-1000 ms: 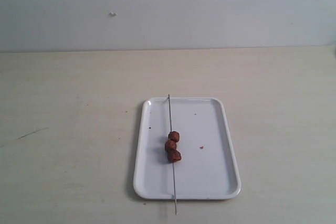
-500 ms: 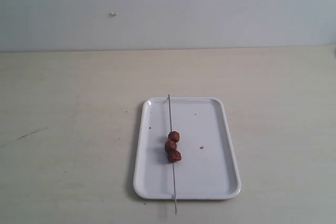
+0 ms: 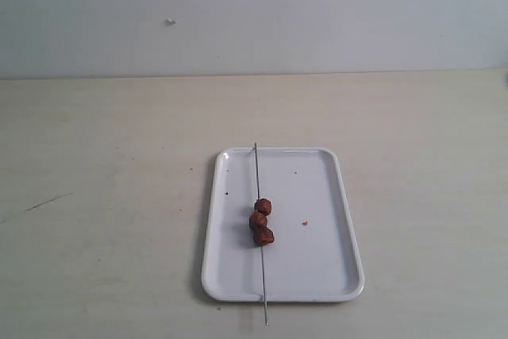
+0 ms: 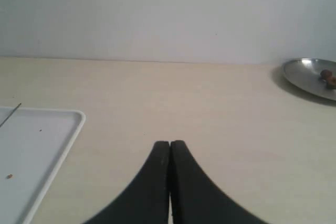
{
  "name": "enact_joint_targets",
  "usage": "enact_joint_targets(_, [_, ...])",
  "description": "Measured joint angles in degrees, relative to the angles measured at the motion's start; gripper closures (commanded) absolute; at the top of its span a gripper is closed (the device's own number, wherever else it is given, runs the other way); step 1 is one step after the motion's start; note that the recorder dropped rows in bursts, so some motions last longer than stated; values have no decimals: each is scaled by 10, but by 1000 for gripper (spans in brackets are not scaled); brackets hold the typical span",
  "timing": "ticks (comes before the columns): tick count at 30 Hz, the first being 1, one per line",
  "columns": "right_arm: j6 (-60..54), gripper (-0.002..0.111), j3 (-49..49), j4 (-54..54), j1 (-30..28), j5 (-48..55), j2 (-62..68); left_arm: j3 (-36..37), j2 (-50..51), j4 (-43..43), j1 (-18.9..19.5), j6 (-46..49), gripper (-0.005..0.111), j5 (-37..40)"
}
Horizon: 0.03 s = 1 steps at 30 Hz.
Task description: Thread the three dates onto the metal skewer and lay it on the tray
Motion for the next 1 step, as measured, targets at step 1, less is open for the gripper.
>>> enact_joint_targets(1, [0,108,0,0,0,0,0,0,0,0,0,0,107,0])
